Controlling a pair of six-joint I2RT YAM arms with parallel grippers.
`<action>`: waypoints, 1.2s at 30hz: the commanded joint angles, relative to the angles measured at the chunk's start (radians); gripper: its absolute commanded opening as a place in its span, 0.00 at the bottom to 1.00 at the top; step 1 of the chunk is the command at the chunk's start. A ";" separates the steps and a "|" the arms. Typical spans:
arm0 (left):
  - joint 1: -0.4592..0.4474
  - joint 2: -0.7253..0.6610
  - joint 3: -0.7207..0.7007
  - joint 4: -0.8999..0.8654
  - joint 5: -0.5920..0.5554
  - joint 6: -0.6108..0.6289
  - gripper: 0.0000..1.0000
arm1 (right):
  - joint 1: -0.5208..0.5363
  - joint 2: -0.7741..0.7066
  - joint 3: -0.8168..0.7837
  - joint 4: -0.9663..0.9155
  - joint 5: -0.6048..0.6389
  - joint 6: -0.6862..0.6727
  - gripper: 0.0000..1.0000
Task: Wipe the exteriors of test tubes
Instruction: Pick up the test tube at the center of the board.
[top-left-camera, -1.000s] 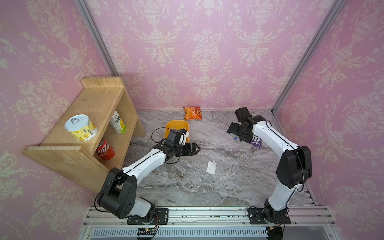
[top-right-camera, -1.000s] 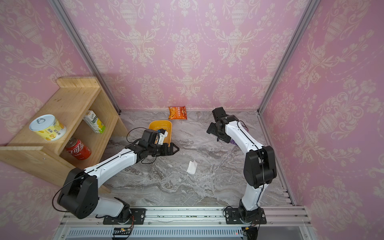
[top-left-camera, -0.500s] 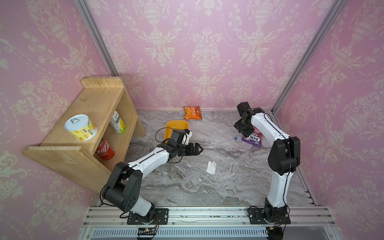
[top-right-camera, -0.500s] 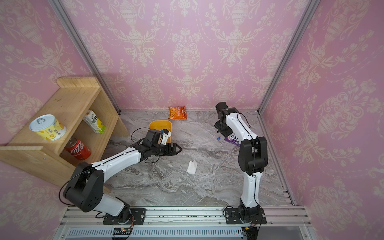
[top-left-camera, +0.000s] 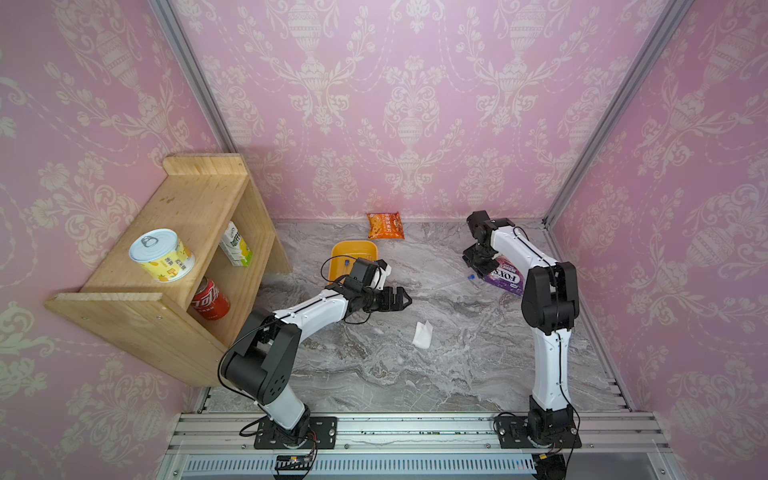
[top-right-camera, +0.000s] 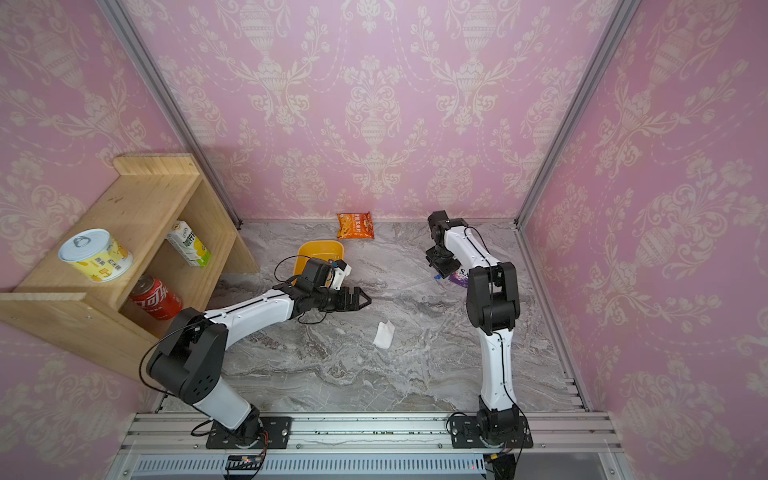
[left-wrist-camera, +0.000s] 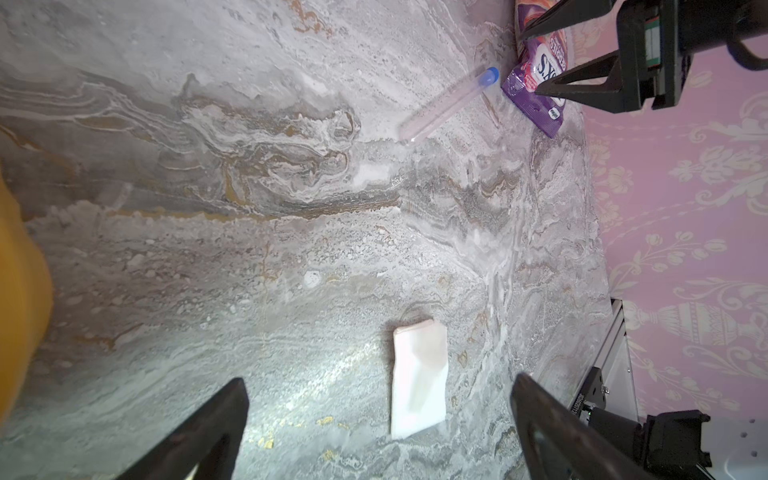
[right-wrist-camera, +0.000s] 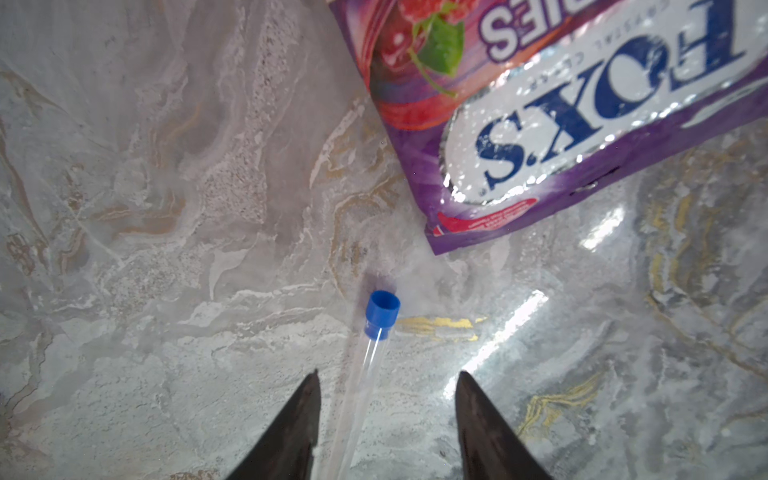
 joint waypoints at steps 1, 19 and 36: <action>-0.005 0.009 0.024 0.014 0.030 0.012 0.99 | -0.003 0.022 0.016 -0.006 -0.008 0.040 0.49; -0.005 0.028 0.023 0.031 0.043 0.009 0.99 | -0.017 0.107 0.039 0.020 -0.025 0.061 0.44; -0.005 0.040 0.021 0.042 0.048 0.007 0.99 | -0.031 0.150 0.051 0.009 -0.090 0.102 0.36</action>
